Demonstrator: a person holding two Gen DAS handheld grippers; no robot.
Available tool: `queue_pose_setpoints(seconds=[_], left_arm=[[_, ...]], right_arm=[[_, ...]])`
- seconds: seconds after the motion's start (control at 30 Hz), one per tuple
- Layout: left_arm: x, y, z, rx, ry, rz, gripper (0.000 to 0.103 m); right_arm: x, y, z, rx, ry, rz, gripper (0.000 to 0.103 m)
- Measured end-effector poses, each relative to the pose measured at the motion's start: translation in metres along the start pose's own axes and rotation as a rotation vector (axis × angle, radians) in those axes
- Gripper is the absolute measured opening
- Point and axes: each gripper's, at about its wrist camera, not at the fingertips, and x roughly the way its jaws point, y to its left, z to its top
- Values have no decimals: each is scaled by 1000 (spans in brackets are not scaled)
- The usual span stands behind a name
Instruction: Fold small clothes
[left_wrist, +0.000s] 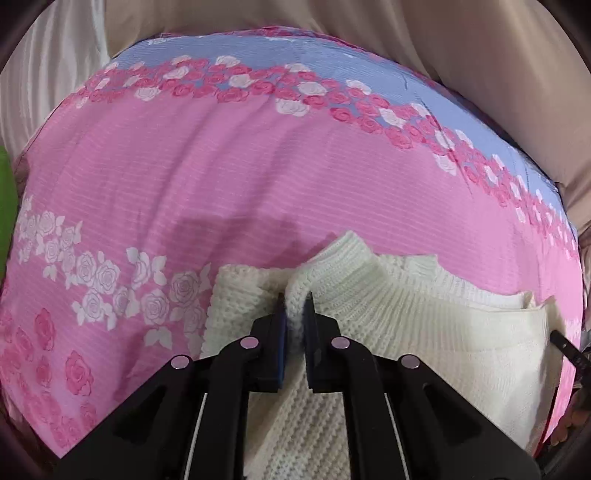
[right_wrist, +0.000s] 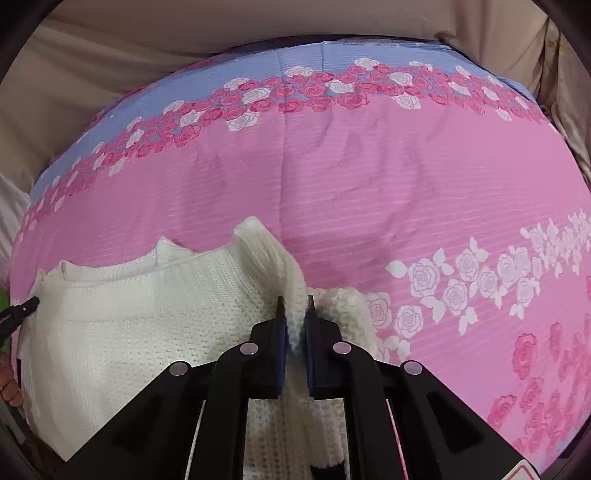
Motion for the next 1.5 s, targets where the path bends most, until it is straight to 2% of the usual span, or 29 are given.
queue_pose_setpoints(seconds=[0.13, 0.23, 0.3, 0.33, 0.4, 0.47, 0.5, 0.53, 0.57, 0.6, 0.63, 0.67, 0.7, 0.8, 0.9, 0.97, 1.03, 1.07, 1.1, 1.13, 1.17, 1.2, 1.23, 1.27, 1.33, 1.4, 1.5], left_arm=[[-33, 6, -10, -19, -51, -56, 10], [-39, 0, -22, 20, -74, -21, 10], [-37, 0, -30, 22, -71, 5, 10], [-35, 1, -32, 8, -64, 3, 10], [-34, 3, -34, -10, -52, -5, 10], [-36, 7, -35, -19, -49, -12, 10], [-41, 11, -36, -32, -53, -25, 10], [-46, 15, -38, -47, -56, -39, 10], [-50, 21, -39, -65, -58, -60, 14], [-57, 31, -43, -98, -58, -89, 19], [-62, 41, -48, -130, -61, -111, 32], [-66, 48, -52, -155, -66, -123, 45], [-70, 61, -58, -196, -70, -127, 50], [-71, 81, -75, -242, -57, -124, 59], [-60, 95, -95, -282, -8, -85, 66], [-52, 100, -107, -318, 19, -79, 78], [-38, 106, -119, -401, 51, -137, 80], [-36, 107, -121, -414, 31, -137, 81], [-38, 105, -122, -413, 0, -129, 80], [-36, 100, -120, -395, 8, -109, 77], [-36, 97, -117, -373, 12, -112, 59], [-35, 93, -113, -338, 34, -161, 50], [-34, 91, -110, -320, 61, -181, 36], [-35, 90, -108, -319, 72, -184, 27], [-46, 88, -102, -329, 63, -206, 22], [-65, 76, -95, -296, 16, -233, 21], [-106, 28, -81, -155, -53, -324, 20]], right_arm=[[-59, 10, -8, 56, -111, 39, 20], [-85, 35, -24, 28, -135, 76, 20], [-86, 65, -35, -30, -98, 130, 19], [-81, 84, -40, -62, -67, 183, 16], [-66, 119, -50, -139, -27, 227, 13], [-41, 149, -61, -227, 25, 226, 12], [-14, 164, -69, -281, 97, 201, 12], [-1, 170, -75, -313, 117, 185, 11], [-3, 176, -75, -341, 65, 168, 11], [-3, 180, -71, -352, 93, 150, 11], [-8, 182, -67, -337, 107, 146, 11], [-18, 182, -61, -307, 97, 180, 11], [-26, 183, -58, -299, 81, 205, 11], [-33, 191, -54, -334, 47, 173, 11], [6, 188, -61, -327, 155, 150, 10], [6, 188, -63, -315, 124, 161, 10], [6, 191, -62, -325, 131, 147, 10], [7, 192, -61, -336, 131, 145, 10], [7, 192, -62, -340, 129, 147, 10], [6, 192, -62, -337, 130, 153, 10], [7, 191, -61, -331, 131, 159, 10], [8, 190, -60, -328, 131, 166, 10], [5, 189, -64, -329, 128, 170, 10], [5, 188, -64, -333, 124, 175, 10], [4, 188, -67, -330, 117, 185, 10], [4, 185, -67, -326, 113, 198, 10], [4, 180, -66, -295, 121, 229, 10]])
